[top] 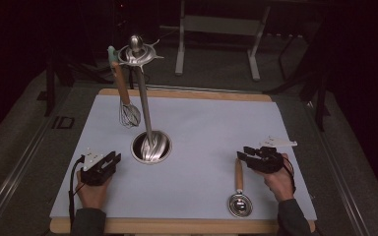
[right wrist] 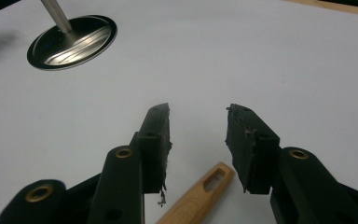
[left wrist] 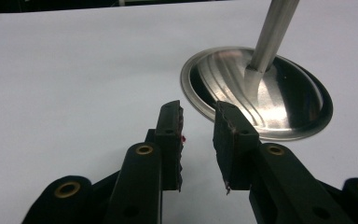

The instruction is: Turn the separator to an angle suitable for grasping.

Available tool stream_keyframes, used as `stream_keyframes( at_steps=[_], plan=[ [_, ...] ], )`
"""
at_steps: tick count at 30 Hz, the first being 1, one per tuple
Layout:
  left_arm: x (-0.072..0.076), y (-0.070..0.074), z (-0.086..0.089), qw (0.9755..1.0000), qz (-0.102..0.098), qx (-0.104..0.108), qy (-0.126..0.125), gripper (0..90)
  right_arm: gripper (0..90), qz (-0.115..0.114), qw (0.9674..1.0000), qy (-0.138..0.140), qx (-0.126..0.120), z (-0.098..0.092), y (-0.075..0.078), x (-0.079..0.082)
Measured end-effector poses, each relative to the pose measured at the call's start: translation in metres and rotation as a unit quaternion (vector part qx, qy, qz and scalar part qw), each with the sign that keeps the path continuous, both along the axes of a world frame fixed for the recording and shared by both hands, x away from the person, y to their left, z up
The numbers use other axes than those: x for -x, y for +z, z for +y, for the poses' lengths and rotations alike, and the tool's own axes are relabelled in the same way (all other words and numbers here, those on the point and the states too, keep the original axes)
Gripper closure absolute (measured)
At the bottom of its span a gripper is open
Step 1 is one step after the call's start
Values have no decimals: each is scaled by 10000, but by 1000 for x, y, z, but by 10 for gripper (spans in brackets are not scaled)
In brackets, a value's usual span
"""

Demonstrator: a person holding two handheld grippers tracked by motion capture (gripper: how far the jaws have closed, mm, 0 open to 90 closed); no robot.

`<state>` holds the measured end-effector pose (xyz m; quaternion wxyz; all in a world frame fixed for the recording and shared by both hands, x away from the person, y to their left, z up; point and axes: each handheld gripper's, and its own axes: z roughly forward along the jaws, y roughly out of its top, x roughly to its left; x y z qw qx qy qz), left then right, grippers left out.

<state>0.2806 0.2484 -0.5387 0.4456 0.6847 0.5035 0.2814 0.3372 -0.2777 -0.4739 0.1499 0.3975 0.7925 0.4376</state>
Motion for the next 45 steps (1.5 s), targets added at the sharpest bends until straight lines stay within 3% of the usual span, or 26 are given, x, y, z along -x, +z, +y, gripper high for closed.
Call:
stream_keyframes(
  at_steps=[11,14,17,19,23,28,45],
  plan=[
    [2,0,0,10000,-50,14,35,701,660,165,9992,-75,346,-10,-2,8],
    [2,0,0,10000,-48,5,34,700,729,309,9986,-78,417,-15,-7,12],
    [1,0,1,10000,-20,15,32,695,874,518,9965,-66,659,-19,-15,18],
    [1,0,1,10000,-16,21,39,695,895,577,9959,-56,693,-19,-16,19],
    [1,0,1,10000,-17,19,35,694,899,794,9912,-34,1059,-12,-28,20],
    [1,0,1,10000,-16,46,32,694,899,1022,9871,-6,1232,-2,-38,14],
    [1,0,2,9999,-17,109,46,693,898,1084,9825,487,1437,51,-38,-1]
  ],
)
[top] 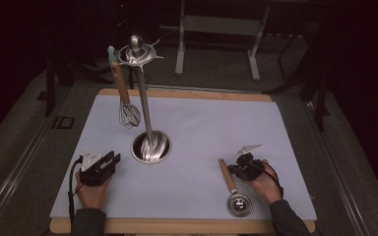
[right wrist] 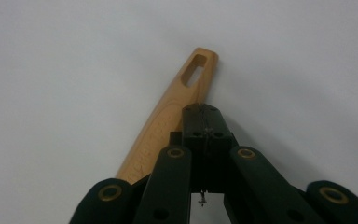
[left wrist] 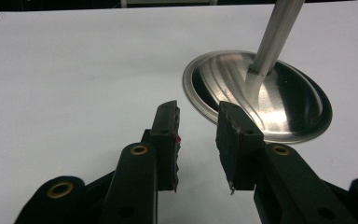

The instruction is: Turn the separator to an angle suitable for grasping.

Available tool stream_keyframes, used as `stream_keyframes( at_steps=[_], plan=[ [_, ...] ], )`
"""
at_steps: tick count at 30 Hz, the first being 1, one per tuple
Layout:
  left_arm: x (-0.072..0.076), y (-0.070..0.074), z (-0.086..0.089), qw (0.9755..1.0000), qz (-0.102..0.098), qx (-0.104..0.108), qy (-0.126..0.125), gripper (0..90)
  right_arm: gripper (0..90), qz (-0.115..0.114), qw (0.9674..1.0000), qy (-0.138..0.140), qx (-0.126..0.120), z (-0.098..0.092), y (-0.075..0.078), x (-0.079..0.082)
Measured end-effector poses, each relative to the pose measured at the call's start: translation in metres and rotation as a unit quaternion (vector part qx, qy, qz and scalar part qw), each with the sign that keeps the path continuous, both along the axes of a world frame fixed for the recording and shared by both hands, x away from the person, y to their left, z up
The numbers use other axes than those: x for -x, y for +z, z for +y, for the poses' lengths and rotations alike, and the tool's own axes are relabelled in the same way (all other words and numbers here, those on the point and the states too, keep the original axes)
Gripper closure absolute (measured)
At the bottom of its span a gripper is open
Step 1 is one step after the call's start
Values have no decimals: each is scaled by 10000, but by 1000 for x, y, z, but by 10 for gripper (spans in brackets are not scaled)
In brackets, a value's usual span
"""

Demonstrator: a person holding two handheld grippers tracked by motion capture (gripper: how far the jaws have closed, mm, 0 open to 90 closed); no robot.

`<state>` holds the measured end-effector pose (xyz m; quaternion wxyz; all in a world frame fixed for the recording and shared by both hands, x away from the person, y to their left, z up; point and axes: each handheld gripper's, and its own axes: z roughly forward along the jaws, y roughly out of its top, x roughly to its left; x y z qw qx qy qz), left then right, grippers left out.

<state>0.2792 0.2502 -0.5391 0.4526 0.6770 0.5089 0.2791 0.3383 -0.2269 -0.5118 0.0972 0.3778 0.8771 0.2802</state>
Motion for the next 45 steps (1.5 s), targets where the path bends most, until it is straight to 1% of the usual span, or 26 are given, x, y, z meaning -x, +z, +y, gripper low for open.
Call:
stream_keyframes(
  at_steps=[1,4,6,8,10,11,12,15,17,19,20,22,25,27,28,29,31,36,38,39,40,42,43,44,45],
  plan=[
    [0,0,0,10000,0,-1,-3,693,897,13,9999,127,21,9,0,1],
    [0,0,0,10000,-2,-5,3,693,880,20,9997,252,62,18,1,2],
    [0,0,0,10000,-4,-5,2,693,842,-1,9998,220,11,20,4,3],
    [0,0,0,10000,-2,0,4,693,797,19,9997,191,-121,18,10,4],
    [0,0,0,10000,-1,0,2,694,723,183,9994,203,-234,15,15,8],
    [0,0,0,10000,-1,1,4,694,704,220,9992,186,-286,14,17,10],
    [0,0,0,10000,-2,1,3,693,683,323,9988,148,-345,11,18,13],
    [0,0,0,10000,-1,-7,4,694,644,445,9985,29,-329,3,18,21],
    [0,0,0,10000,-1,-13,5,694,627,563,9979,-60,-300,-3,15,28],
    [0,0,-1,10000,0,-20,7,694,622,721,9965,-29,-434,-7,12,34],
    [0,0,-1,10000,-2,-21,9,693,622,746,9962,-9,-455,-8,12,36],
    [0,0,-1,10000,-1,-24,11,693,622,847,9956,-21,-387,-7,11,42],
    [1,0,-1,10000,-1,-20,10,693,638,905,9958,34,-139,-2,5,46],
    [1,0,-1,10000,1,-18,5,693,648,904,9959,33,-97,1,3,47],
    [1,0,-1,10000,2,-18,5,693,663,897,9959,-29,-81,2,4,45],
    [1,0,-1,10000,2,-18,5,693,676,842,9964,-72,-27,2,4,43],
    [1,0,-1,10000,2,-16,3,693,686,841,9964,-140,-37,3,4,37],
    [1,0,-1,10000,8,-10,1,692,687,872,9958,-275,-84,3,4,14],
    [1,0,-1,10000,11,-7,-1,692,685,942,9950,-312,-119,3,4,4],
    [1,0,-1,10000,10,-7,-1,692,681,1036,9941,-301,-121,3,4,-2],
    [1,0,-1,10000,12,-7,-4,692,677,1085,9937,-247,-101,4,5,-4],
    [0,0,0,10000,19,-3,-1,692,674,1259,9920,-118,5,5,6,-10],
    [0,0,-1,10000,11,21,14,692,674,1340,9909,-113,37,6,7,-12],
    [0,0,-1,10000,11,21,14,692,674,1340,9909,-113,37,6,7,-12],
    [0,0,-1,10000,15,9,11,692,674,1414,9899,-95,78,7,7,-14]
  ],
)
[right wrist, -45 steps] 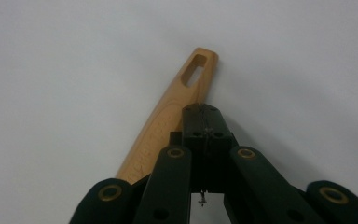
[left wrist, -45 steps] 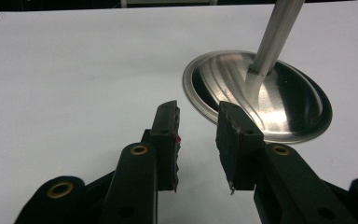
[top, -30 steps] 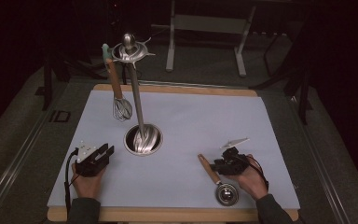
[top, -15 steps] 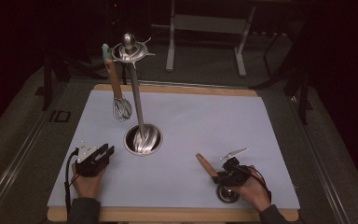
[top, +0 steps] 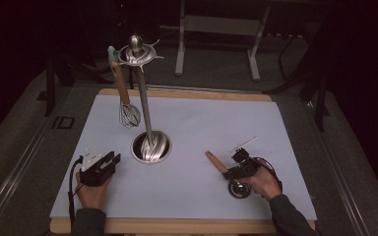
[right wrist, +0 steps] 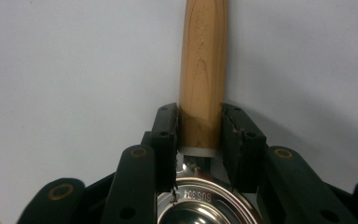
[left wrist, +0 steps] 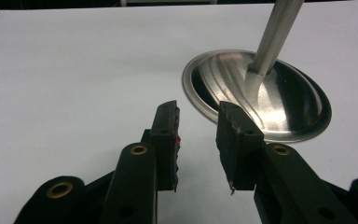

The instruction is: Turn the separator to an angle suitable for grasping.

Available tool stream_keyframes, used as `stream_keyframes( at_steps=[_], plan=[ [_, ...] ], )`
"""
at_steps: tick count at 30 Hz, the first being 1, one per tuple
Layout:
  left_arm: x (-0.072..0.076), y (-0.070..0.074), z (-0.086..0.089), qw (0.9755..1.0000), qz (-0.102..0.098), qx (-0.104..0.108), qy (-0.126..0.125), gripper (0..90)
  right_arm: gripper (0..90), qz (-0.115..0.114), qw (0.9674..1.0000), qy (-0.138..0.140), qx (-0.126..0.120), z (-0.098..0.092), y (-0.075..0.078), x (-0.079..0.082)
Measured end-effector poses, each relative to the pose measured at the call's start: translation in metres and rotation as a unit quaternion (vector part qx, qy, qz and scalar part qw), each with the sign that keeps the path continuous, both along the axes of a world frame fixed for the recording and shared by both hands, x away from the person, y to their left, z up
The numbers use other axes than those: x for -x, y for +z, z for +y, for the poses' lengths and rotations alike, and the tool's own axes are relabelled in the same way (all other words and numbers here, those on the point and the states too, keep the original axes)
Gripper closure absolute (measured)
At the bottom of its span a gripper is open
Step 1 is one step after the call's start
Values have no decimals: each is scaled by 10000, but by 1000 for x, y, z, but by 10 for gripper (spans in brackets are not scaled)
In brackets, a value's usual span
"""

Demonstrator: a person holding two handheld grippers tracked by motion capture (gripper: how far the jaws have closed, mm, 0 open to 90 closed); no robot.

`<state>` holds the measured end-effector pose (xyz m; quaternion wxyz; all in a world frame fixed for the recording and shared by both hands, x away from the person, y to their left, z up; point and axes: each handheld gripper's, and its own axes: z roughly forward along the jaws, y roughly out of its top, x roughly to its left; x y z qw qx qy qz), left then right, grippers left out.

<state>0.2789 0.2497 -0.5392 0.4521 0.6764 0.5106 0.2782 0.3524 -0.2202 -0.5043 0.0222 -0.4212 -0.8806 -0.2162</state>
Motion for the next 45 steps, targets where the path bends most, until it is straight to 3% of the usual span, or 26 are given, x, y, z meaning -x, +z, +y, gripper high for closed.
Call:
stream_keyframes(
  at_steps=[3,7,25,45],
  plan=[
    [0,0,0,10000,2,0,0,692,685,122,9993,100,341,9,3,-4],
    [0,0,0,10000,2,6,0,691,694,31,9982,209,559,15,5,-3],
    [0,0,0,10000,7,19,18,690,701,-414,9988,68,250,16,15,-2],
    [-1,0,0,10000,16,35,30,690,702,-667,9977,97,50,21,20,-3]
  ],
)
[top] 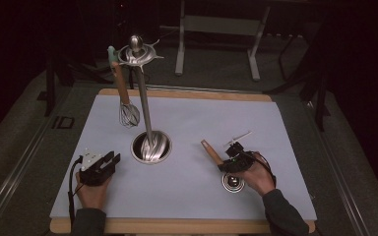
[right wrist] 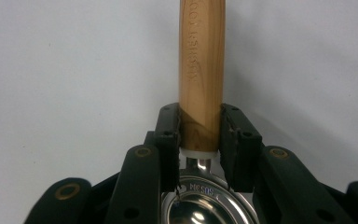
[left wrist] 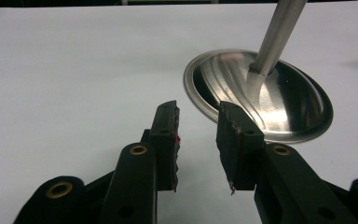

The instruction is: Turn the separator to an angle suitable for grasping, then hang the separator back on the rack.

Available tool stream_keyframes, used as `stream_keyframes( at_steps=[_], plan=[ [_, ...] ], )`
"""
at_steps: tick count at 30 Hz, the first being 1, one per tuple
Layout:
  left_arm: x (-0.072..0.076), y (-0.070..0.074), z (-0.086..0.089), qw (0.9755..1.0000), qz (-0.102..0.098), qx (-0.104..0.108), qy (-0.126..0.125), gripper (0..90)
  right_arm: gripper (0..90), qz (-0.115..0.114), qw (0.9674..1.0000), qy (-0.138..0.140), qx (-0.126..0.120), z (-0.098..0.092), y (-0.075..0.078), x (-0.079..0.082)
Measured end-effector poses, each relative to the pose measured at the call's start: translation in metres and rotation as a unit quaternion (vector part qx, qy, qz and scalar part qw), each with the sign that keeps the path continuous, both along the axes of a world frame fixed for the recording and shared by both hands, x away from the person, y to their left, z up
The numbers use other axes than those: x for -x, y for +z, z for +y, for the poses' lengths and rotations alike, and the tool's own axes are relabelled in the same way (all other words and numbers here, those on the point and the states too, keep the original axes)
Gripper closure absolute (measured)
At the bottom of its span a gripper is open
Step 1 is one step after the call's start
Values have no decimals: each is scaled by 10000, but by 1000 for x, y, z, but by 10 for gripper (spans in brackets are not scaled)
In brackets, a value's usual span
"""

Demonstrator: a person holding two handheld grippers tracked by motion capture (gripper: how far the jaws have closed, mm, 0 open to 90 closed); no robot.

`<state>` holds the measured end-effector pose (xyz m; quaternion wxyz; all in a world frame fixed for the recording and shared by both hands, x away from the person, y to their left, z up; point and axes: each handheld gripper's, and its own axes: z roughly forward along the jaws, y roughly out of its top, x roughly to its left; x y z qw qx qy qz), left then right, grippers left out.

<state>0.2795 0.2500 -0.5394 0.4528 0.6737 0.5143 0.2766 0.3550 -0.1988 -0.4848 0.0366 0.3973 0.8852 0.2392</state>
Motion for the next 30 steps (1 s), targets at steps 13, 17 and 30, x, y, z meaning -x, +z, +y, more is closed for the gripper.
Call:
stream_keyframes(
  at_steps=[13,17,30],
  plan=[
    [1,0,0,10000,-24,-31,5,691,702,-271,9994,119,-196,0,5,0],
    [1,0,0,10000,-44,-33,15,691,702,-419,9986,146,-280,2,6,0],
    [2,0,0,10000,-72,-15,42,692,702,-916,9936,226,-623,6,14,0]
  ],
)
